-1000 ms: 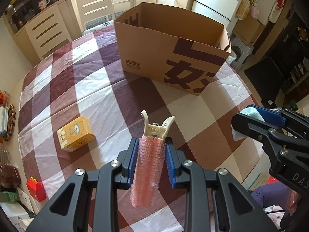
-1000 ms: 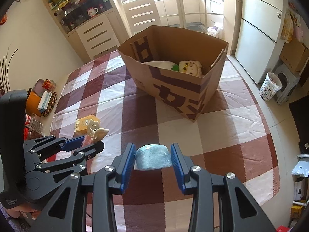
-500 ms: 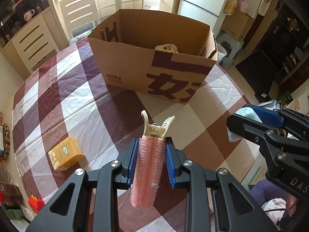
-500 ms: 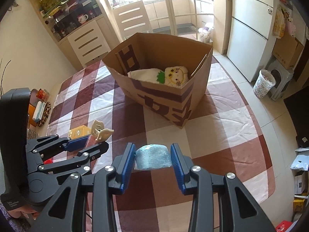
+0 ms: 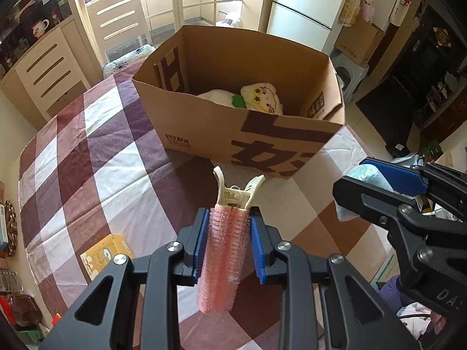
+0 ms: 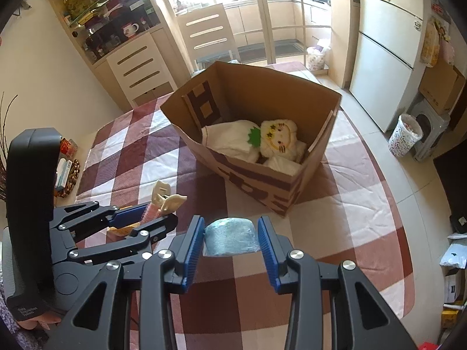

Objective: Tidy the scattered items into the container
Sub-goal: 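Carry the pink curler and blue tape roll with both tools toward the cardboard box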

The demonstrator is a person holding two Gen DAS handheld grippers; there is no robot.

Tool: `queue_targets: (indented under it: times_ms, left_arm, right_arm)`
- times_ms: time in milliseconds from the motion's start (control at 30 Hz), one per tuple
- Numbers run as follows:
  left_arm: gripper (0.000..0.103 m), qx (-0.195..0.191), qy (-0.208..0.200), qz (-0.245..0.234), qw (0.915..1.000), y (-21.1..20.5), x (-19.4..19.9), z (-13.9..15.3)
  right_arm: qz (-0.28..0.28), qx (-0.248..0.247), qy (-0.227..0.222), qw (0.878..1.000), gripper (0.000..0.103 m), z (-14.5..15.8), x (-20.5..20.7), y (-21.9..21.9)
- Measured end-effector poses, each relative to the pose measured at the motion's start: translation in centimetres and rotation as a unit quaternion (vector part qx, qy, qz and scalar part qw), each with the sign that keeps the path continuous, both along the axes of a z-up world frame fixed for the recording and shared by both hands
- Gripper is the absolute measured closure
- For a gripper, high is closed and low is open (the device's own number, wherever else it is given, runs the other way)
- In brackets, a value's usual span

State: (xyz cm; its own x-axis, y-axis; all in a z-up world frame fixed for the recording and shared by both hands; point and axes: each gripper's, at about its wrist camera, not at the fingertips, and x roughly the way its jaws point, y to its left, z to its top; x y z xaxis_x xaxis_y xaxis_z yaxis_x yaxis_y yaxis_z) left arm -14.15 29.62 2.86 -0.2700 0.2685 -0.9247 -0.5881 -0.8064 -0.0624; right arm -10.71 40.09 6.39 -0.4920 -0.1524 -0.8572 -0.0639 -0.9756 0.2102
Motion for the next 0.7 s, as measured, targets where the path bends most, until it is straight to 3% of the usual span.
queue_targets:
  times_ms: [700]
  left_arm:
    - [0.075, 0.021, 0.006, 0.015, 0.9996, -0.1, -5.8, 2.4]
  right_arm:
    - [0.034, -0.01, 0.023, 0.999, 0.064, 2.3, -6.2, -0.6]
